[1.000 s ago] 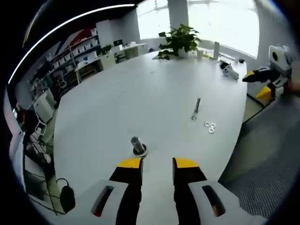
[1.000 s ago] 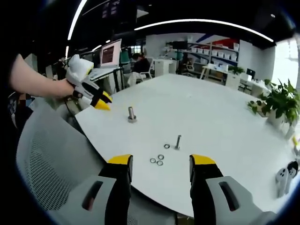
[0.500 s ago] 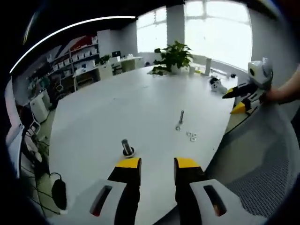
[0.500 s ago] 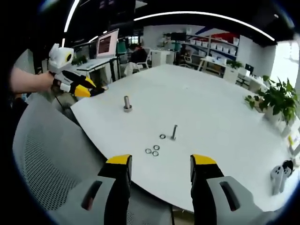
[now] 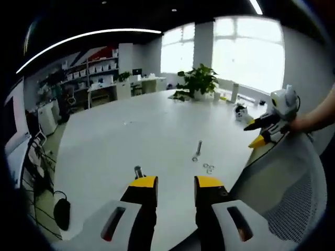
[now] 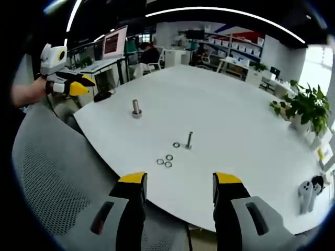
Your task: Place the washer onto the threaded stud by aligning its center hole with the stud, sliding it down to the base, and recovering from edge contact or off-axis alignment until the washer reaches the visible bottom stop.
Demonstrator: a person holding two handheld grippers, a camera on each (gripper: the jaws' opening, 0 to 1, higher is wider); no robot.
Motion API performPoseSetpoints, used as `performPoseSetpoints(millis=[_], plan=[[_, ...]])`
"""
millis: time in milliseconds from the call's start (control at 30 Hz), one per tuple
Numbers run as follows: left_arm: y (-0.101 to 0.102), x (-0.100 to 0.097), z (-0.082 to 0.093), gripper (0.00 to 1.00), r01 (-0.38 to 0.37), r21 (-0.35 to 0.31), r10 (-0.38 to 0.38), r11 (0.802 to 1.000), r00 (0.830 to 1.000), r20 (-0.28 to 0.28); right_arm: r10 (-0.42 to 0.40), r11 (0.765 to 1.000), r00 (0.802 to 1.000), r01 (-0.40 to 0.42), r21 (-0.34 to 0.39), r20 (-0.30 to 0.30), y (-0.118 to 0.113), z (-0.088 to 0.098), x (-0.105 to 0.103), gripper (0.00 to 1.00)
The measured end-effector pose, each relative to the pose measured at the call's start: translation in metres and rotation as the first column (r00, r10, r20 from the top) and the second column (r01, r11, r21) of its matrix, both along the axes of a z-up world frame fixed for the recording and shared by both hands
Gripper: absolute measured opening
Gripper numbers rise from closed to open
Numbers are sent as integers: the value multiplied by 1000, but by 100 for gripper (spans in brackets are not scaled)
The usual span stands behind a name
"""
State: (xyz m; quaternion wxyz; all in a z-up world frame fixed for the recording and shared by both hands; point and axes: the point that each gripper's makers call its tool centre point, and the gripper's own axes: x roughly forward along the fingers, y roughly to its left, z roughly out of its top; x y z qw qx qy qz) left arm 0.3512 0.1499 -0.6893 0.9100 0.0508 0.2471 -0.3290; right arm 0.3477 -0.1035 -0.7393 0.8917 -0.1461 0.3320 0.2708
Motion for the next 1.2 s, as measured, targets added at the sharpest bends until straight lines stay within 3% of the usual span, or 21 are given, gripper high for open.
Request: performPoseSetpoints(millis=[33,133,300,367,433,533,1000,1200], plan=[[0,-2,-2,24,0,-4,0,1000,1000,-22,5,1000,1000,-5,1,-2,1,0,-1,53],[6,0,5,24,-19,-12,19,1000,1000,19,17,1000,1000,-17,-7,-1,2,-1,-3,52],[3,-1,1,25,-15,-1,15,1000,1000,9,17,1000,1000,-18,-15,-2,-2,-3,-7,50],[1,-3,-1,26,-6,-1,6,1000,1000,1,-44,999,999,43,-19,-1,-12,-3,-7,44],[4,-7,-2,25,9,40,-10,999,1000,20,-30,1000,999,30,2,-25,-5,-2,-4,49],[4,-2,3,25,-5,1,5,1000,1000,25,23,1000,999,-23,-16,40,1,6,-3,49],[6,-1,-9,25,-11,20,11,1000,1000,-29,4,1000,1000,-4,-2,7,0,1,-3,50],[3,-3,-7,26,4,22,-3,1000,1000,-20,5,1000,1000,-6,16,8,3,3,-3,50]])
